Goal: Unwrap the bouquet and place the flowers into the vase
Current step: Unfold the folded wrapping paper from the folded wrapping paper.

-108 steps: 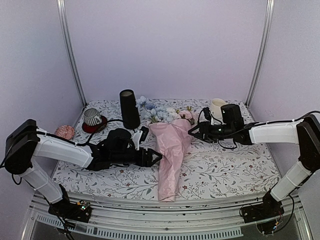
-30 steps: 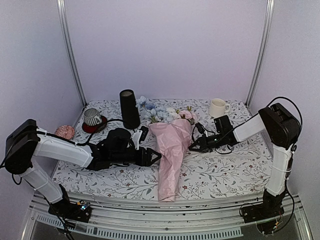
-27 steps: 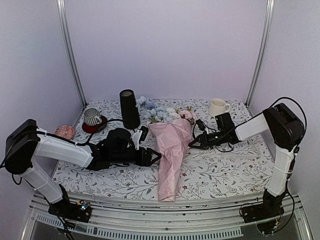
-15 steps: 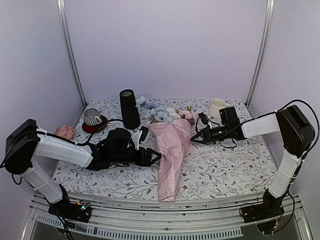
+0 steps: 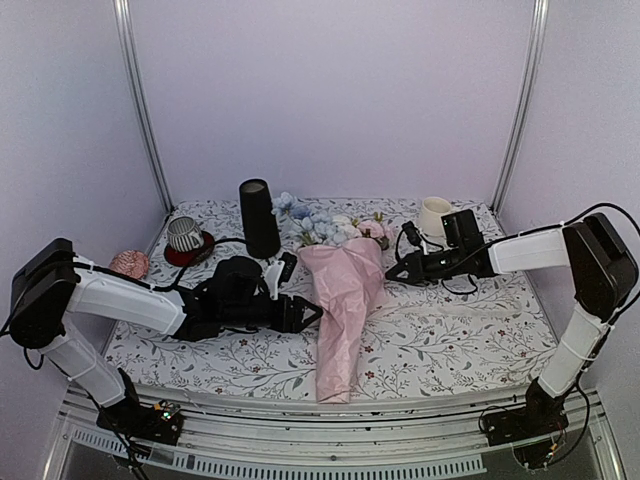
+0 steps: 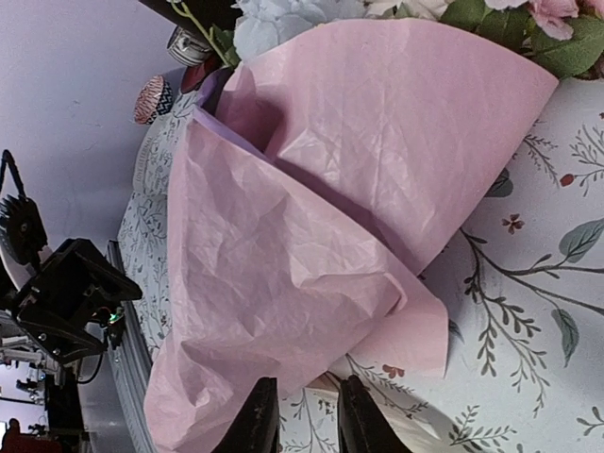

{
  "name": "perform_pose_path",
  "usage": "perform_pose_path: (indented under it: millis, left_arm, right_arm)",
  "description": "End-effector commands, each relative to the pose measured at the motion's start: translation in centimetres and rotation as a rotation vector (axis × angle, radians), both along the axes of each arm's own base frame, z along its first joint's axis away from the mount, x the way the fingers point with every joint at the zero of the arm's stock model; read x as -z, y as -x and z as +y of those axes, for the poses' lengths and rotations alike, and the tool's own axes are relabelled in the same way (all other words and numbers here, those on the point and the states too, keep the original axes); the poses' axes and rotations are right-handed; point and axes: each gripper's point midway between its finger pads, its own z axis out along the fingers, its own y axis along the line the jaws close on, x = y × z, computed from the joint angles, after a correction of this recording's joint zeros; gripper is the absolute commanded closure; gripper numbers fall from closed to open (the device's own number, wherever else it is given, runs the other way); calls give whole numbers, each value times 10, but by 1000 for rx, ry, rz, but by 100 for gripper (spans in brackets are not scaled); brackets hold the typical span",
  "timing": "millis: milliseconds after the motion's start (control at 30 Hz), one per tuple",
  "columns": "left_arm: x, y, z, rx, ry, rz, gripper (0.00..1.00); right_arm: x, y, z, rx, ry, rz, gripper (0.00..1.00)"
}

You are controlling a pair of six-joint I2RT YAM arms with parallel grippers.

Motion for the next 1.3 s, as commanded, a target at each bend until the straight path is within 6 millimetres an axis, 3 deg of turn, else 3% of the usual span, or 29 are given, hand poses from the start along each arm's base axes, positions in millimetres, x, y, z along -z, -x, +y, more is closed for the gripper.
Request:
perform_pose_path:
  millis: [0, 100, 567, 833, 1267]
  left_arm:
    - [-5, -3, 2, -9, -2, -16, 40]
    - [-4, -3, 2, -11, -2, -14, 40]
    - [-4, -4, 3, -13, -8, -19, 40]
    - [-3, -3, 3, -11, -8, -17, 39]
    - [-4, -3, 3, -10, -5, -19, 40]
  right_arm:
    - [18, -8, -5, 34, 68, -11, 74]
    - [32, -12, -4, 33, 84, 3, 69]
    - [74, -32, -4, -29, 89, -2, 62]
    - [84, -29, 5, -82, 21, 49, 59]
    - [83, -10, 14, -154, -81, 109, 65]
